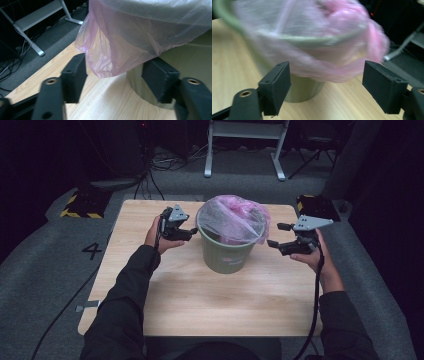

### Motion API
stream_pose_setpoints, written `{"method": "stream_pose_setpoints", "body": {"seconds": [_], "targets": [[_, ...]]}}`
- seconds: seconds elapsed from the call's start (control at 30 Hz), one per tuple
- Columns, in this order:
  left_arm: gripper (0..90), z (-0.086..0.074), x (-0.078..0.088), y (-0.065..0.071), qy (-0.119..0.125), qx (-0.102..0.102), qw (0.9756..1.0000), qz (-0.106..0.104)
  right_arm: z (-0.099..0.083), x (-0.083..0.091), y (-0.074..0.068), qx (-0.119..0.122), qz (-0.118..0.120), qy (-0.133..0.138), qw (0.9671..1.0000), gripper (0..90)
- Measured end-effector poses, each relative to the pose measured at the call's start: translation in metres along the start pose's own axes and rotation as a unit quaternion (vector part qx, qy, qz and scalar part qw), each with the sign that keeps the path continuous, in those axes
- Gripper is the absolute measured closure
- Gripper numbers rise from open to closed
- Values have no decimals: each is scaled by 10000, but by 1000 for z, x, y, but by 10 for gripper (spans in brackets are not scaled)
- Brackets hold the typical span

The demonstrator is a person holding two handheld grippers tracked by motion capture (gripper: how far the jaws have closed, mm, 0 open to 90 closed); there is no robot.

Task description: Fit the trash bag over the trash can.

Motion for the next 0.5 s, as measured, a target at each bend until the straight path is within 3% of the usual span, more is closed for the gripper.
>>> {"method": "stream_pose_setpoints", "body": {"seconds": [0.07,0.1,0.23,0.3,0.37,0.43,0.5], "targets": [[458,2,-2,1,-30,-57,10000,39,0,-1,-12,200,3,-39,9998,236],[467,3,-3,0,-26,-116,9998,138,1,-2,-15,278,-54,-45,9996,242],[601,5,-6,-1,-18,-203,9996,193,4,-10,-28,668,-315,-135,9972,284],[738,6,-6,0,78,-247,9996,73,4,-13,-33,756,-281,-126,9967,467],[883,8,-5,2,136,-320,9994,-50,4,-14,-39,858,-210,56,9961,653],[900,7,-4,3,136,-361,9992,-38,3,-14,-41,905,-320,91,9953,783],[900,6,-1,3,198,-334,9992,-128,1,-14,-43,900,-229,125,9956,864]]}}
Point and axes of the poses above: each handheld gripper's, and its own axes: x roughly backward along the jaws, z roughly out of its top, y roughly to its right, the point moved 4 cm from there along -x, roughly forward along the jaws, and after that the axes turned 9 degrees about -z, right-handed, at the moved point
